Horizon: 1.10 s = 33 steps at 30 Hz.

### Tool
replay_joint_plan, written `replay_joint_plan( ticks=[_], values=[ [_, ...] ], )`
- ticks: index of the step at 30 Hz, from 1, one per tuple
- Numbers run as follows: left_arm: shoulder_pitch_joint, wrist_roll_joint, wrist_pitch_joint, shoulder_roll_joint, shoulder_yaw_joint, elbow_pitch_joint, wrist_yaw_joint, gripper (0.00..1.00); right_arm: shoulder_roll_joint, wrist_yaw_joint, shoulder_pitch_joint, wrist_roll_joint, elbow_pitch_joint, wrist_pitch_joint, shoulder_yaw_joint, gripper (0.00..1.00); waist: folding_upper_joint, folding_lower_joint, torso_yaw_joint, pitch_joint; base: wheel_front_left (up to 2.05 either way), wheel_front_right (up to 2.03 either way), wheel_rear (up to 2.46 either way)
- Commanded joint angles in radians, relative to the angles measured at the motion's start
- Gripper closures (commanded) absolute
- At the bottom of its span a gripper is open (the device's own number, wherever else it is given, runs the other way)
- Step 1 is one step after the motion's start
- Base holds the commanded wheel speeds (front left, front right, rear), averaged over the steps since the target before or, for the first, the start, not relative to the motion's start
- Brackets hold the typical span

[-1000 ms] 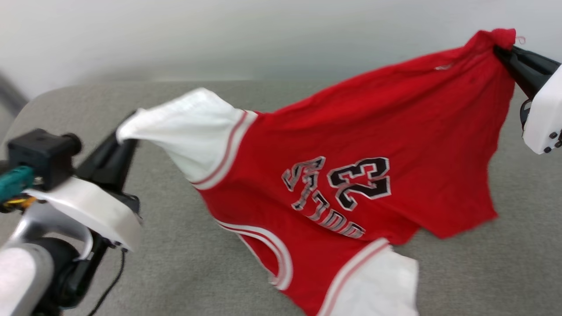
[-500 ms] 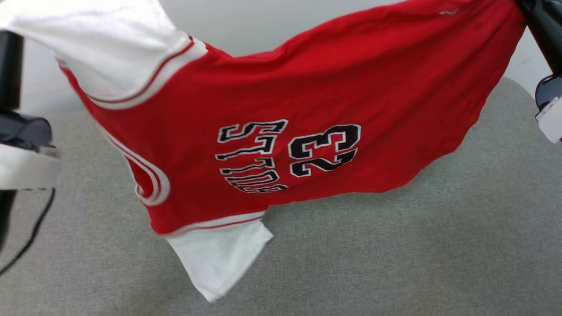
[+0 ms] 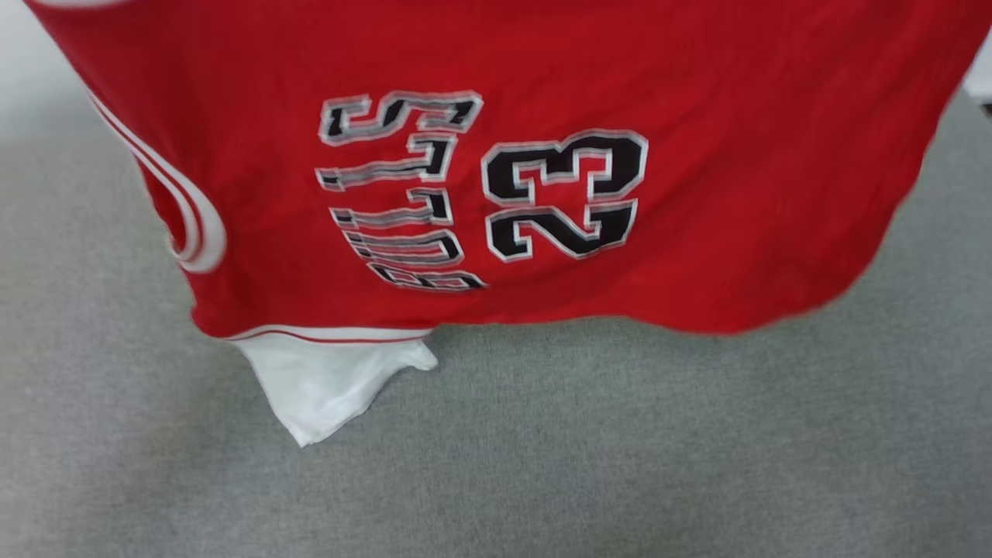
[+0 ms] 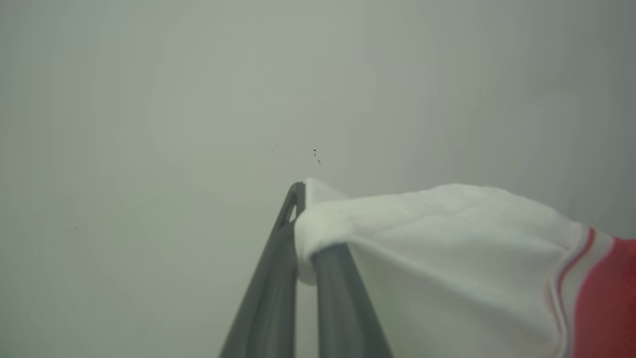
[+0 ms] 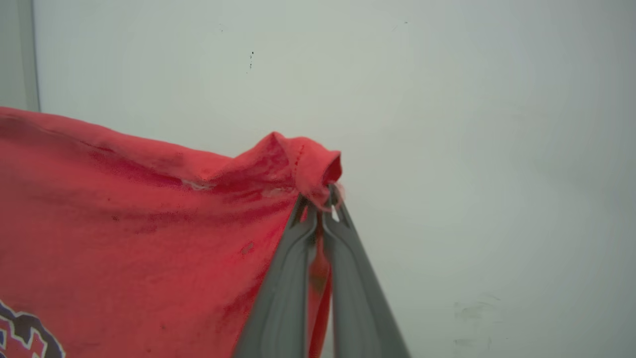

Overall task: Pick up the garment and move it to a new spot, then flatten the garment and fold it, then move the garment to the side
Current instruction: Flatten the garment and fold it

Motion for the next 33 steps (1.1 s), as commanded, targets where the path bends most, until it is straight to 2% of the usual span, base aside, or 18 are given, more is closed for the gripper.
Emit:
replay_joint_plan(
  ticks=[1, 3, 8, 9, 10, 11, 18, 26, 28, 33],
  values=[
    [-0.058, -0.002, 0.013, -0.002, -0.008, 0.027, -0.019, 1.0, -0.009, -0.001, -0.05, -0.008, 0.016, -0.004, 0.003, 1.0, 0.0, 0.0, 0.004, 0.076, 0.0, 0.0, 0.0],
    [-0.139, 0.003, 0.031, 0.001, -0.027, 0.069, -0.055, 1.0, -0.022, -0.001, -0.113, -0.016, 0.046, -0.017, 0.019, 1.0, 0.0, 0.0, 0.004, 0.125, 0.0, 0.0, 0.0],
    [-0.391, 0.026, 0.056, -0.036, -0.062, 0.212, -0.13, 1.0, -0.03, -0.001, -0.297, -0.041, 0.176, -0.069, 0.058, 1.0, 0.0, 0.0, 0.011, 0.244, 0.0, 0.0, 0.0],
    [-0.557, 0.056, 0.046, -0.083, -0.088, 0.324, -0.163, 1.0, -0.026, -0.001, -0.412, -0.064, 0.275, -0.116, 0.085, 1.0, 0.0, 0.0, 0.016, 0.306, 0.0, 0.0, 0.0],
    [-0.616, 0.064, 0.04, -0.103, -0.095, 0.365, -0.172, 1.0, -0.025, -0.001, -0.45, -0.073, 0.31, -0.128, 0.093, 1.0, 0.0, 0.0, 0.019, 0.327, 0.0, 0.0, 0.0],
    [-0.766, 0.095, 0.004, -0.169, -0.116, 0.496, -0.185, 1.0, -0.038, -0.001, -0.562, -0.11, 0.396, -0.197, 0.136, 1.0, 0.0, 0.0, 0.033, 0.379, 0.0, 0.0, 0.0],
    [-0.992, 0.14, -0.13, -0.292, -0.144, 0.78, -0.211, 1.0, -0.017, -0.001, -0.763, -0.179, 0.631, -0.358, 0.204, 1.0, 0.0, 0.0, 0.054, 0.466, 0.0, 0.0, 0.0],
    [-1.021, 0.131, -0.256, -0.38, -0.17, 0.979, -0.255, 1.0, 0.024, -0.001, -0.813, -0.221, 0.822, -0.492, 0.253, 1.0, 0.0, 0.0, 0.088, 0.51, 0.0, 0.0, 0.0],
    [-0.914, 0.118, -0.33, -0.421, -0.195, 1.034, -0.273, 1.0, 0.054, -0.001, -0.734, -0.224, 0.908, -0.574, 0.275, 1.0, 0.0, 0.0, 0.102, 0.503, 0.0, 0.0, 0.0],
    [-0.681, 0.095, -0.405, -0.456, -0.234, 1.052, -0.284, 1.0, 0.069, -0.001, -0.595, -0.203, 0.985, -0.633, 0.332, 1.0, 0.0, 0.0, 0.113, 0.445, 0.0, 0.0, 0.0]
  ],
)
